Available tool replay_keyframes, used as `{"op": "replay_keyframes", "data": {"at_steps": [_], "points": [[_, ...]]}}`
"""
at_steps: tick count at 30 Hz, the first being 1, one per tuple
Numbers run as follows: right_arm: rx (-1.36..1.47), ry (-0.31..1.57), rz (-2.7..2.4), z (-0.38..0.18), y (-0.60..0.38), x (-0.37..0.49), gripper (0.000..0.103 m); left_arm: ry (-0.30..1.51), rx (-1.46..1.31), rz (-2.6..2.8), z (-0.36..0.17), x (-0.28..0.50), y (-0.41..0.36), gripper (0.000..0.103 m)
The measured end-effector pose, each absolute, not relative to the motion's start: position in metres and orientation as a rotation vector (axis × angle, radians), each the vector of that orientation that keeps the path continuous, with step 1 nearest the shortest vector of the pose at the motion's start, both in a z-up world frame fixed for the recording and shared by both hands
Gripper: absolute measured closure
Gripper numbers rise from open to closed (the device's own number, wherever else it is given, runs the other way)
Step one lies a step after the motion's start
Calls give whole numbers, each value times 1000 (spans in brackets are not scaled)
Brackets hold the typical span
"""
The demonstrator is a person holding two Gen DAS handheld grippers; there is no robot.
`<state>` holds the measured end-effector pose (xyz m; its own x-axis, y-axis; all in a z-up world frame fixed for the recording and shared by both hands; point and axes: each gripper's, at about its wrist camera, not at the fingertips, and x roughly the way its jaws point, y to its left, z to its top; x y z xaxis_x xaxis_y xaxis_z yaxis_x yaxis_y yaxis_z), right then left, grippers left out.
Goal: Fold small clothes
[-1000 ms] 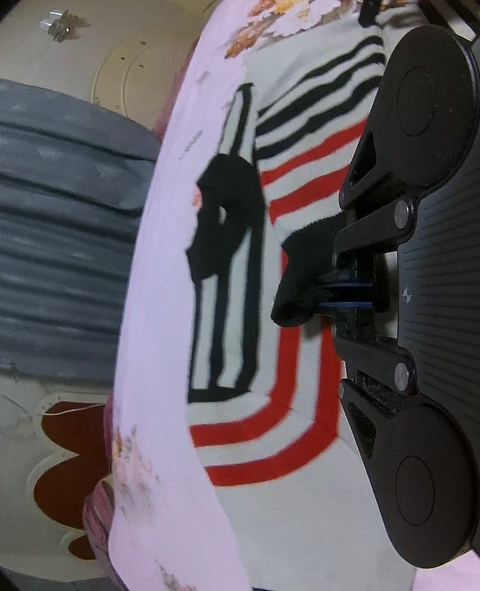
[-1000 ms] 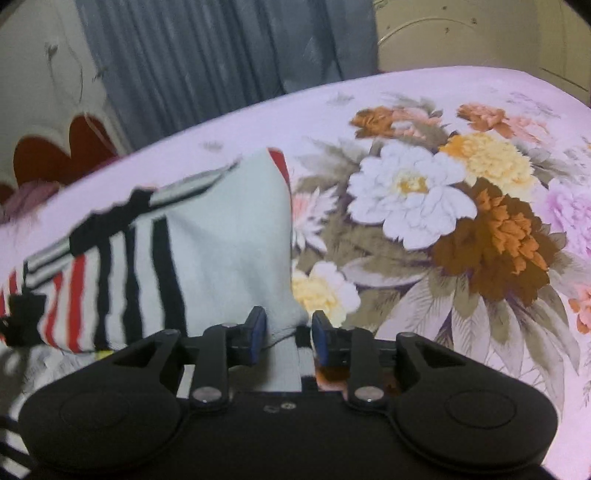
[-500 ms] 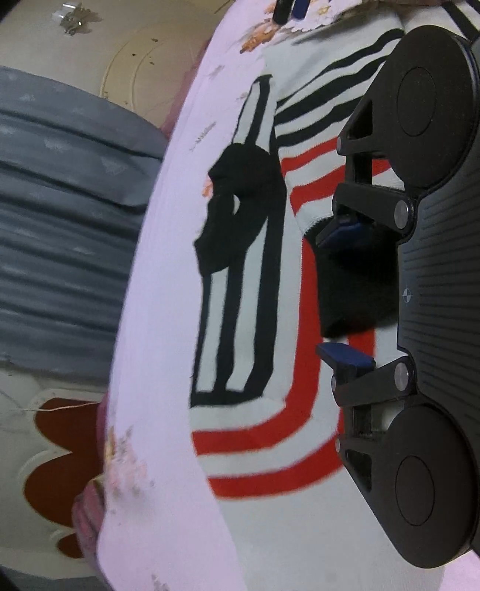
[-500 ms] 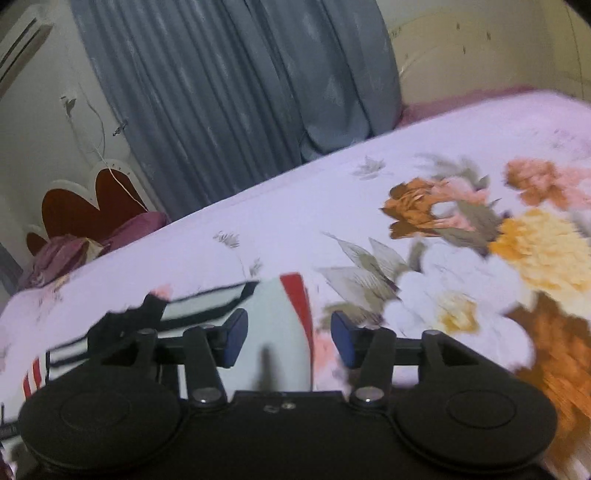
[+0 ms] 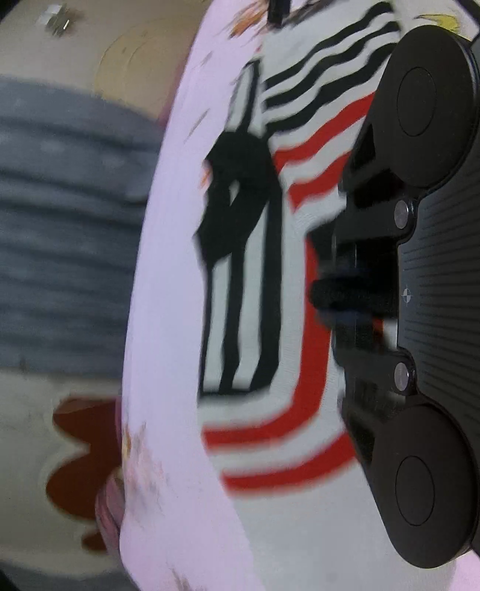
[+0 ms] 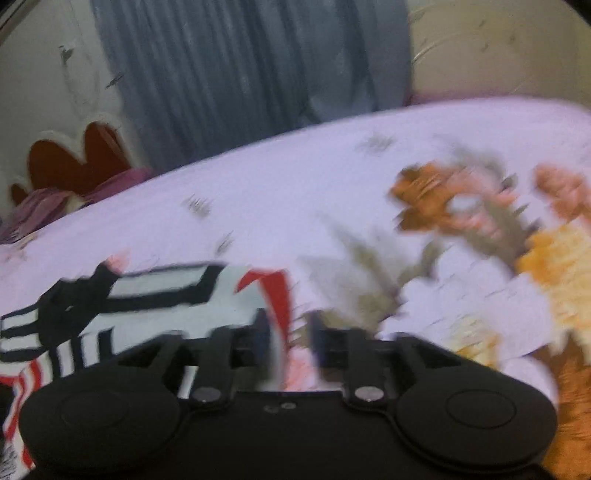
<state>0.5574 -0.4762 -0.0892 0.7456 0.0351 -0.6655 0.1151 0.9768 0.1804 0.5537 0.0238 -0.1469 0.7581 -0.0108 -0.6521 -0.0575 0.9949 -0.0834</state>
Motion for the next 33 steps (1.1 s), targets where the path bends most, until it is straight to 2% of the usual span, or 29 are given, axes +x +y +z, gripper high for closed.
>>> {"op": "replay_keyframes", "data": {"at_steps": [1, 3, 6, 10, 13, 15, 16, 17, 25, 28, 30, 33], "points": [[197, 685, -55, -82, -475, 549, 65, 658, -83, 73, -139, 546, 25, 64], [204, 670, 18, -76, -466, 543, 76, 618, -77, 45, -125, 541, 17, 64], [118, 707, 199, -81, -422, 546, 77, 612, -46, -105, -118, 552, -26, 64], [-6, 738, 385, -92, -360, 546, 78, 700, -17, -213, -136, 578, -74, 64], [-96, 746, 390, -97, -350, 548, 80, 727, 16, -167, -147, 583, -69, 64], [-108, 717, 217, -95, -376, 558, 82, 741, 0, -125, -152, 580, -49, 64], [-54, 723, 96, -96, -404, 567, 84, 743, -10, -124, -154, 578, -38, 64], [-3, 740, 29, -97, -427, 575, 103, 740, -11, -150, -157, 575, -31, 64], [64, 794, 55, -98, -444, 582, 101, 723, 37, -134, -149, 573, -41, 64], [55, 793, 84, -90, -438, 567, 80, 682, 31, -191, -136, 555, -56, 64], [46, 803, 98, -84, -440, 543, 86, 684, 55, -233, -138, 544, -71, 64], [-28, 785, 95, -97, -429, 525, 87, 732, 102, -244, -156, 543, -80, 63]]}}
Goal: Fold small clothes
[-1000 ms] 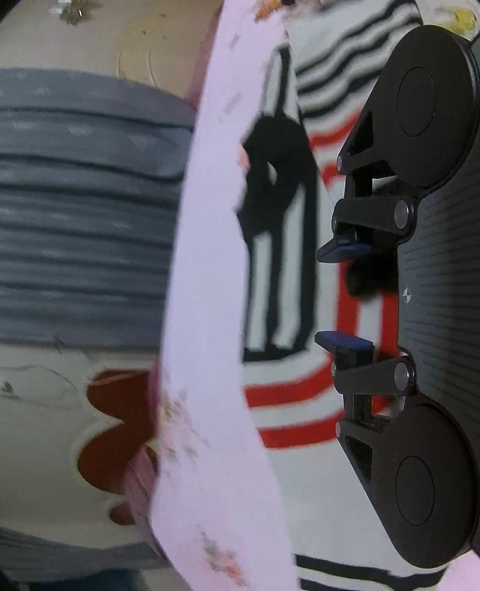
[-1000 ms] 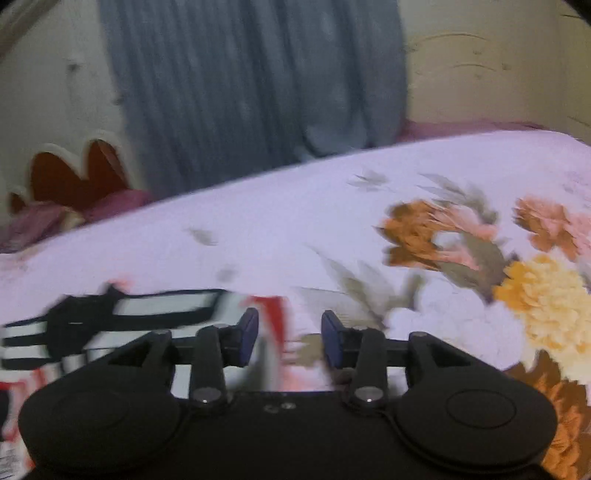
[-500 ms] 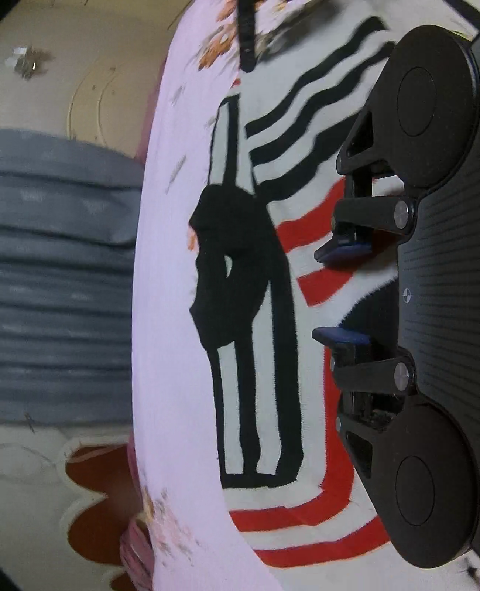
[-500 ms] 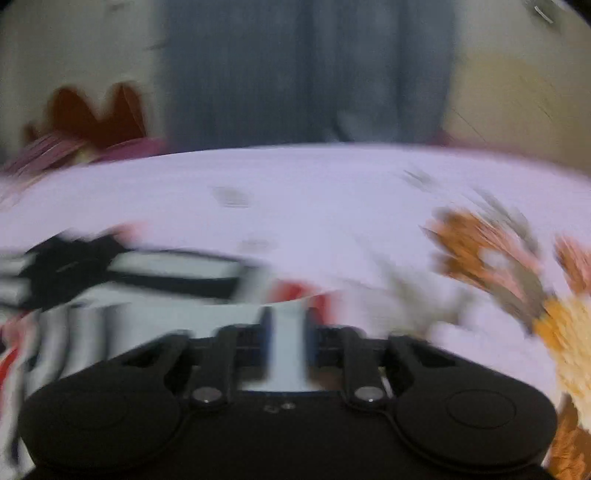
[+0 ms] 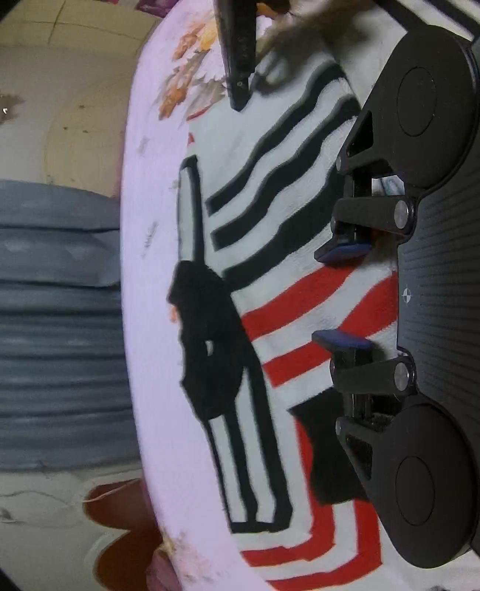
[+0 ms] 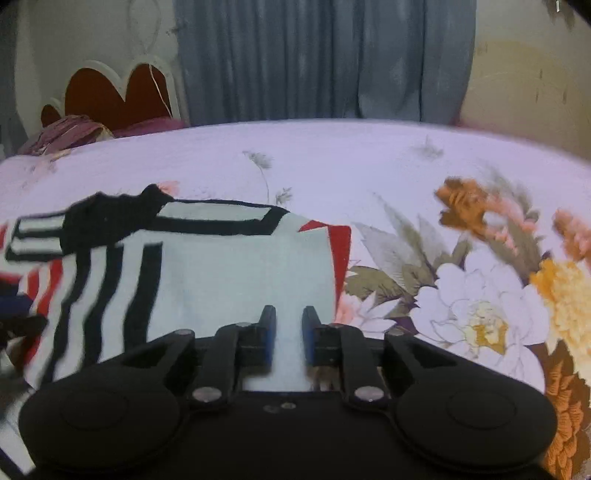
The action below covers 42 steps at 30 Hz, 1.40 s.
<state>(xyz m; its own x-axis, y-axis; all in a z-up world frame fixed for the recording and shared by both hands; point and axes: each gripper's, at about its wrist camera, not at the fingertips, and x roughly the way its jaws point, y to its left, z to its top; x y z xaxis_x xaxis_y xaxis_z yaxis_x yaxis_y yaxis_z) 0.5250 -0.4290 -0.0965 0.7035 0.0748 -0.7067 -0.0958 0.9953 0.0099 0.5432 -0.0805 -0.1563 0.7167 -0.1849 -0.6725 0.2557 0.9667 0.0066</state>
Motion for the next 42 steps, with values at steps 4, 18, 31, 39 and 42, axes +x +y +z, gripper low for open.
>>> {"op": "replay_keyframes", "data": {"at_steps": [4, 18, 31, 39, 42], "points": [[-19, 772, 93, -73, -424, 505, 87, 686, 93, -259, -133, 530, -77, 63], [-90, 818, 60, -91, -401, 445, 82, 746, 47, -186, -151, 516, -47, 62], [-26, 878, 44, -80, -395, 456, 80, 742, 5, -152, -155, 510, -12, 55], [10, 820, 25, -59, -386, 450, 75, 691, -188, 39, -136, 479, 68, 55], [39, 824, 21, -61, -382, 448, 75, 659, -290, 185, -134, 447, 133, 55]]}}
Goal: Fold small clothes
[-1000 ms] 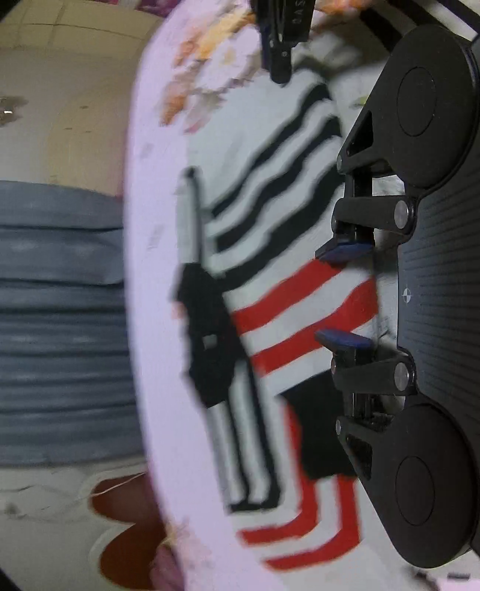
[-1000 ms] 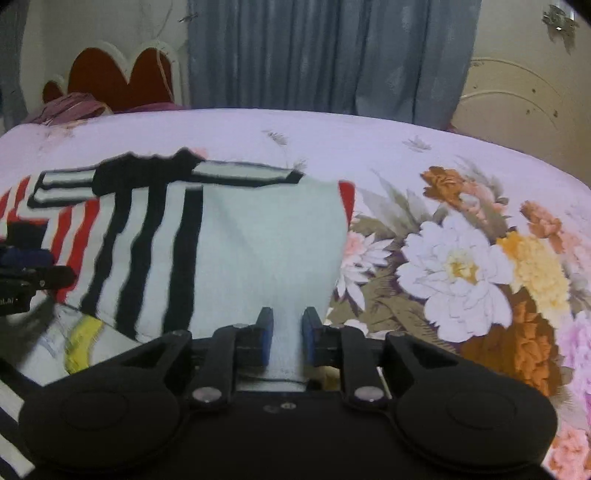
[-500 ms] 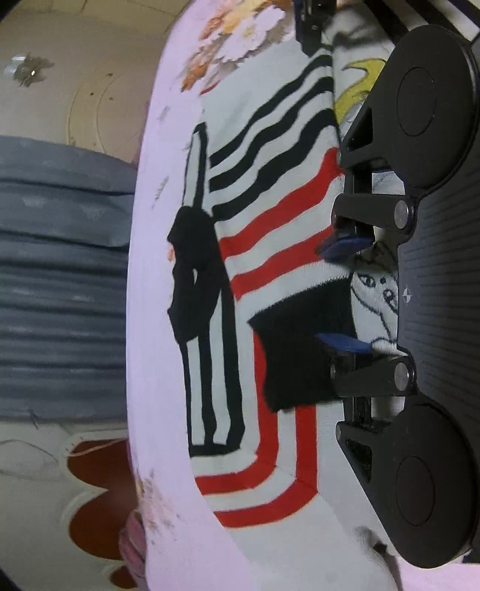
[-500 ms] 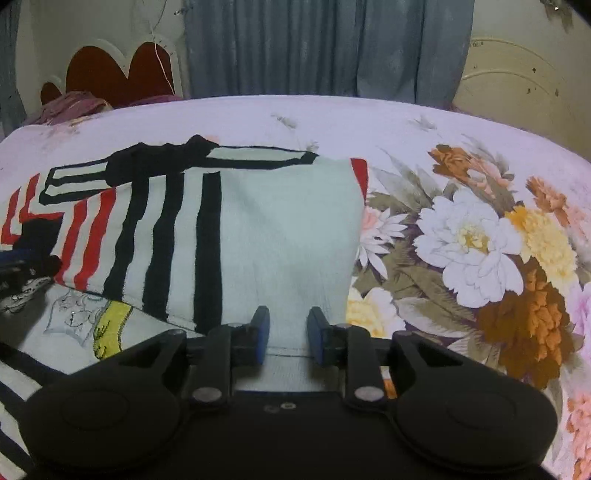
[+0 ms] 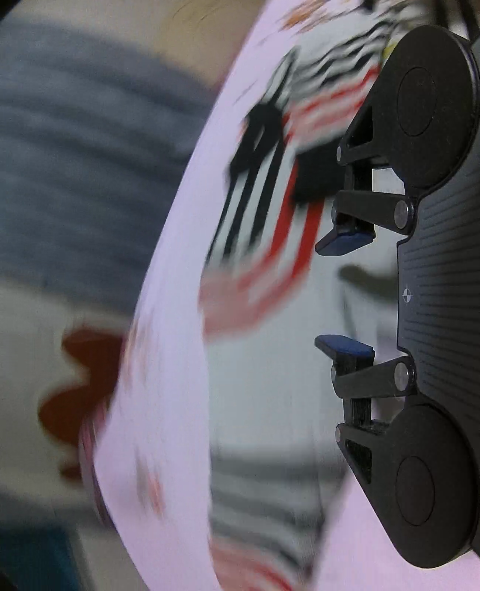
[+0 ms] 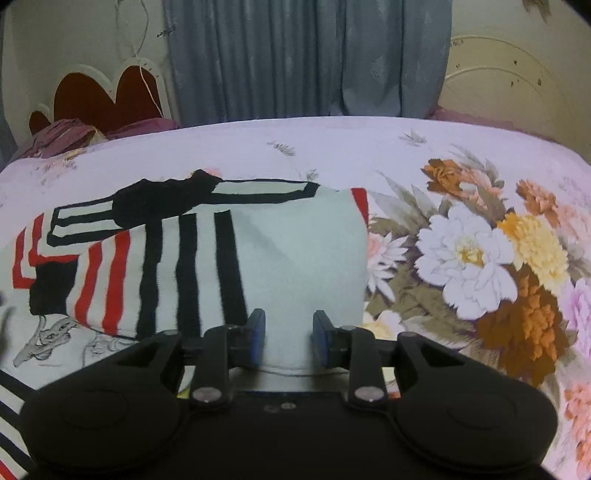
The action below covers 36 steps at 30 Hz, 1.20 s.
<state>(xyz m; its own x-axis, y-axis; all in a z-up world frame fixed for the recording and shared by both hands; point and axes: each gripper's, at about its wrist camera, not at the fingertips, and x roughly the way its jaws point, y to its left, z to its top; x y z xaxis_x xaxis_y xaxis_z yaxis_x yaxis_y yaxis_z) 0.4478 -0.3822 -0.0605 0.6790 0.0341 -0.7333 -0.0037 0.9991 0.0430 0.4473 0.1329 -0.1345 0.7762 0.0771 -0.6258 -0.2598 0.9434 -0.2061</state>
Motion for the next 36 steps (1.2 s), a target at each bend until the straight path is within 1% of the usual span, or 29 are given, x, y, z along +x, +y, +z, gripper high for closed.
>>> {"op": "replay_keyframes", "data": {"at_steps": [5, 10, 14, 18, 19, 20, 23, 27, 30, 36], "points": [[84, 791, 27, -62, -365, 444, 75, 616, -457, 437, -142, 396, 237, 55], [79, 799, 59, -64, -338, 448, 74, 544, -666, 588, -158, 369, 323, 56], [76, 801, 48, -63, -325, 450, 73, 465, -833, 599, -176, 363, 368, 64], [75, 798, 27, -59, -319, 448, 72, 416, -932, 595, -188, 368, 393, 72], [72, 795, 22, -57, -318, 447, 72, 412, -942, 594, -190, 370, 396, 90], [70, 793, 18, -56, -317, 446, 72, 427, -934, 590, -190, 375, 397, 100], [55, 793, 8, -53, -316, 444, 72, 416, -831, 510, -174, 396, 381, 100], [59, 784, -5, -47, -318, 444, 72, 419, -691, 339, -144, 434, 331, 100], [56, 770, -4, -43, -319, 446, 72, 449, -590, 210, -124, 469, 279, 100], [109, 747, 1, -39, -331, 452, 72, 551, -405, -37, -106, 525, 152, 100]]}}
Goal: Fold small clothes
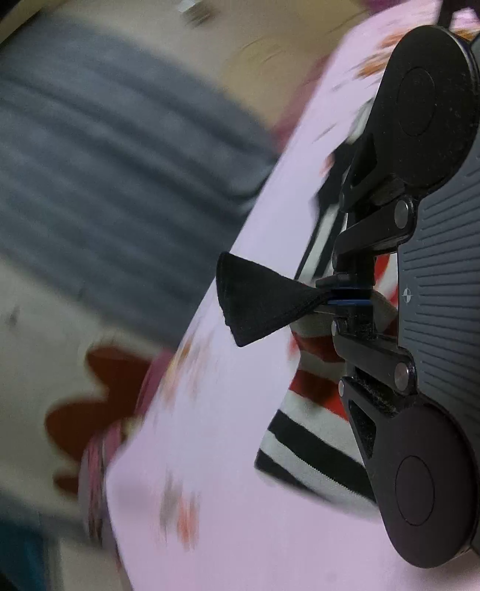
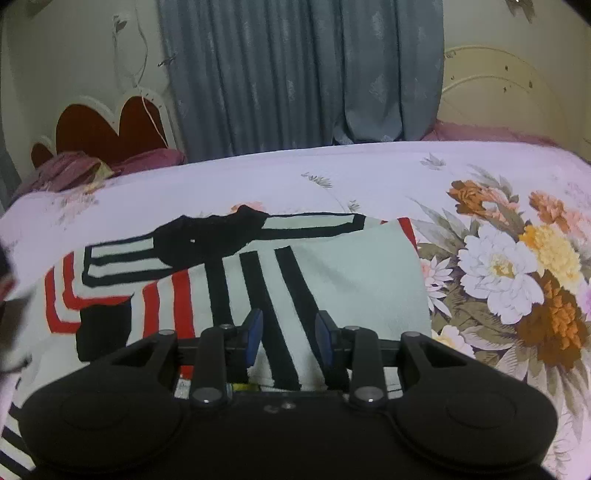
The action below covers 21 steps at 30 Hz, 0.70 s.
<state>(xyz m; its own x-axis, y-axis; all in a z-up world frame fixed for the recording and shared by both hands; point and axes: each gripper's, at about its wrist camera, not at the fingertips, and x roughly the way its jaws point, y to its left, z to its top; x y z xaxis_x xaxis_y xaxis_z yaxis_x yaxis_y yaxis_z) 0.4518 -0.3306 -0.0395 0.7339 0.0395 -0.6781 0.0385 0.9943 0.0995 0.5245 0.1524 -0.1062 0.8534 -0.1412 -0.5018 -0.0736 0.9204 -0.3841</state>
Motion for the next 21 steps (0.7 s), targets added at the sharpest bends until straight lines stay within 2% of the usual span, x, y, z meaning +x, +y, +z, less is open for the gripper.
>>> {"op": "replay_keyframes", "data": {"at_steps": [6, 10, 13, 15, 17, 20, 21], "points": [[199, 754, 16, -45, -345, 455, 72, 651, -180, -225, -109, 561, 26, 100], [244, 764, 35, -48, -357, 453, 71, 739, -84, -286, -122, 553, -40, 100], [302, 776, 52, -51, -370, 452, 61, 808, -33, -314, -142, 553, -70, 99], [336, 779, 68, -52, -376, 452, 55, 783, 16, -303, -146, 536, -81, 98], [355, 783, 87, -55, -379, 453, 54, 786, -10, -338, -145, 529, -76, 74], [416, 798, 116, -61, -382, 458, 54, 752, -32, -331, -133, 520, -59, 55], [456, 800, 130, -63, -383, 461, 54, 738, -29, -325, -128, 515, -52, 53]]}}
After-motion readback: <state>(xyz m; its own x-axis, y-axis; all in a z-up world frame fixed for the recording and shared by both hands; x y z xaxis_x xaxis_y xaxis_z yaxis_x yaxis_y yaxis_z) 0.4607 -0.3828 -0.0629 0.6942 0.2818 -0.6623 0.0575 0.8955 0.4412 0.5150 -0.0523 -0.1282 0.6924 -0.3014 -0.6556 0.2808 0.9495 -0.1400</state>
